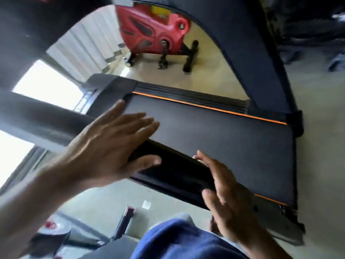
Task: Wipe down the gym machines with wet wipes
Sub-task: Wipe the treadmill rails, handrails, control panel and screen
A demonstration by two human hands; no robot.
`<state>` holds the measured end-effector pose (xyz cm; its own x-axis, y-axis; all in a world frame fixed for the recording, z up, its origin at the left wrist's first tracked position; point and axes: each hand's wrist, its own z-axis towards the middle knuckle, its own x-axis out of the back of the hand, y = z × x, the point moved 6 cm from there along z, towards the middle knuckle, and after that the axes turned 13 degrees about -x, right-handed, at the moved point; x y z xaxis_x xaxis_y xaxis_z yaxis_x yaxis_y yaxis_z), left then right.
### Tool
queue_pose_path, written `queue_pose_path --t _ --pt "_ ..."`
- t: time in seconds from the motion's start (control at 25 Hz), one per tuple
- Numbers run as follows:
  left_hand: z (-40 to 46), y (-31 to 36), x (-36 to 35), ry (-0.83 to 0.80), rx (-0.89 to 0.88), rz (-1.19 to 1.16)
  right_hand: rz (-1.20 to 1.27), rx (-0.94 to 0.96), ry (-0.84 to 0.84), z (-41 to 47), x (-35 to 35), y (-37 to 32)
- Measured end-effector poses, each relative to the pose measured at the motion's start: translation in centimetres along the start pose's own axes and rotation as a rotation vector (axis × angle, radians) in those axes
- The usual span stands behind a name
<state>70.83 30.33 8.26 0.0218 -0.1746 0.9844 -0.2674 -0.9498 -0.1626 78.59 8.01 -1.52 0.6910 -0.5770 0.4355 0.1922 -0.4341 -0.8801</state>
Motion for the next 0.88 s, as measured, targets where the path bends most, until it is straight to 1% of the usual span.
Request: queue_pose_path --t 0.04,0.08,0.12,0.16,0.24,0.32,0.36,0.44,0.52,0.6,0.68,0.72,0.76,0.88 --pt "-1.5 -1.1 0.4 0.075 0.113 0.009 -0.083 0.075 -0.015 0.5 -0.4 -1.9" --pt "-3.6 -2.7 0.9 0.152 0.275 0.019 -0.182 0.166 -0.041 1.2 -1.3 -4.4" --pt "-5.8 -4.1 1.3 0.249 0.390 -0.005 -0.270 0.235 -0.096 2.4 -2.3 -6.7" --pt "-7.5 -5.3 1.4 0.314 0.464 0.021 -0.366 0.276 -0.163 3.6 -3.6 -8.6" --pt "-9.7 -7.1 1.3 0.376 0.535 0.106 -0.474 0.357 -0.300 5.9 -6.1 -12.6" --pt "-10.8 -8.6 0.4 0.406 0.643 0.091 -0.483 0.354 -0.431 8.0 -7.7 -15.5" --pt "-11.1 -9.0 -0.1 0.420 0.680 0.085 -0.493 0.362 -0.434 8.7 -8.2 -16.3" --pt "-11.1 -9.3 -1.3 0.439 0.677 0.128 -0.505 0.398 -0.346 8.4 -8.4 -15.6" --pt "-11.5 -9.7 -1.3 0.510 0.691 0.129 -0.526 0.534 -0.137 6.1 -7.3 -13.3" --pt "-11.3 -9.3 -1.1 0.626 0.696 0.082 -0.565 0.696 0.049 3.0 -5.3 -9.9" --pt "-11.6 -8.9 -1.1 0.674 0.703 0.122 -0.537 0.814 0.096 0.7 -3.6 -6.7" --pt "-11.7 -8.9 -1.1 0.688 0.695 0.126 -0.537 0.841 0.107 -0.2 -2.8 -4.9" --pt "-11.8 -9.1 -1.1 0.683 0.701 0.114 -0.532 0.843 0.108 -0.8 -2.0 -3.1" --pt "-11.5 -8.9 -1.7 0.647 0.808 -0.014 -0.470 0.776 0.136 -2.3 0.2 2.4"
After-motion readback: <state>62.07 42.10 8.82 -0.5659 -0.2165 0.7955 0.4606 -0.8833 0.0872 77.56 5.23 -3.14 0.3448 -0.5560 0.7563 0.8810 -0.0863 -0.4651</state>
